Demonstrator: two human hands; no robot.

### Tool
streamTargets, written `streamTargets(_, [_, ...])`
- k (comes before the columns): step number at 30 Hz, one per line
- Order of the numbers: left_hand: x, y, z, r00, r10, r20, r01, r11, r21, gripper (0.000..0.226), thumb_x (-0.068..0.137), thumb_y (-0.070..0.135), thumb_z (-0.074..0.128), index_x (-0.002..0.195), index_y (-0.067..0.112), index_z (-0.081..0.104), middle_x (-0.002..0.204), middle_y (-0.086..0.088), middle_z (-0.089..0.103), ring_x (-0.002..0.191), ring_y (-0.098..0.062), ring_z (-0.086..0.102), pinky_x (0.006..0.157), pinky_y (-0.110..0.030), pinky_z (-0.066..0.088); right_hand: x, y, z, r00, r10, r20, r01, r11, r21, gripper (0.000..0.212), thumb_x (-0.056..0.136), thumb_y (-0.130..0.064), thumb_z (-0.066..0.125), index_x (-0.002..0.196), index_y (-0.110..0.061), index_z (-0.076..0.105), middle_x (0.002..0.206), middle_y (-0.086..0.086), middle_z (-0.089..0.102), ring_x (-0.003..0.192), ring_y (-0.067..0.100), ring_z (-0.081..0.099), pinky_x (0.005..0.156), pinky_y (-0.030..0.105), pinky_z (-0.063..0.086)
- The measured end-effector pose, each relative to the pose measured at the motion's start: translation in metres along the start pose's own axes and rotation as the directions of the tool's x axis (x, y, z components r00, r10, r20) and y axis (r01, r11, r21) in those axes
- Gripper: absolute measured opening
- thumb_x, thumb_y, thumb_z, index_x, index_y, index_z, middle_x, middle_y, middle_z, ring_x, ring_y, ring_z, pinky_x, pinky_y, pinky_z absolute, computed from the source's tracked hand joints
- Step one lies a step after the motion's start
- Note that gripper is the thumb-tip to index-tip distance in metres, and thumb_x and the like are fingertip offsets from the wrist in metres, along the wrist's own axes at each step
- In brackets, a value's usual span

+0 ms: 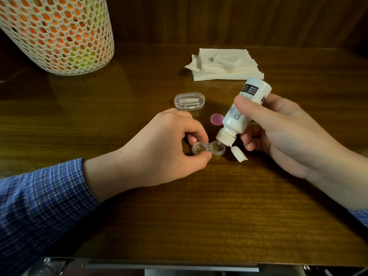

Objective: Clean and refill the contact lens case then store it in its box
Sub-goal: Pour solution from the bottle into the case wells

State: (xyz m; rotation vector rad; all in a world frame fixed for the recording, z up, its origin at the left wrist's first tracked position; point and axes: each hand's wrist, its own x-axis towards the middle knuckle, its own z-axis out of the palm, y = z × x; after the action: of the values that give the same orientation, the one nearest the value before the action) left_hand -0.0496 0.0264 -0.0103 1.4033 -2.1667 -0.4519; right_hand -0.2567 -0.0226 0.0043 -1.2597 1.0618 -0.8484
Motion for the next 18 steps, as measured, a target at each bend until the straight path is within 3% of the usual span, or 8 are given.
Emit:
streamTargets(10, [0.0001, 0.0008, -0.0003, 1.000, 0.011, 0.000, -0.011, 1.000, 0.001, 0.020, 0.085, 0.037, 0.073, 0.100, 0.026, 0.080, 0.083, 0.015, 0.067, 0.084, -0.008, 0.060, 0.074, -0.012, 0.043, 0.0000, 0.0009, 0.0000, 1.000, 0.000, 0.009, 0.001, 0.999, -0.041, 0.061, 0.059, -0.057, 0.076, 0.108, -0.020, 0.071, 0.081, -0.005, 0.080, 0.054, 0.003, 0.059, 0.046, 0.017, 0.048])
streamTargets(18, [-0.0002, 0.0009, -0.0007, 1.000, 0.009, 0.003, -0.009, 1.000, 0.011, 0.021, 0.086, 0.037, 0.074, 0.102, 0.026, 0.080, 0.085, 0.016, 0.068, 0.086, -0.006, 0.061, 0.075, -0.010, 0.042, 0.0012, 0.0004, -0.0012, 0.999, 0.032, 0.018, -0.032, 0.999, -0.004, 0.042, 0.074, -0.047, 0.072, 0.104, -0.017, 0.070, 0.075, -0.005, 0.078, 0.052, 0.003, 0.057, 0.044, 0.015, 0.046])
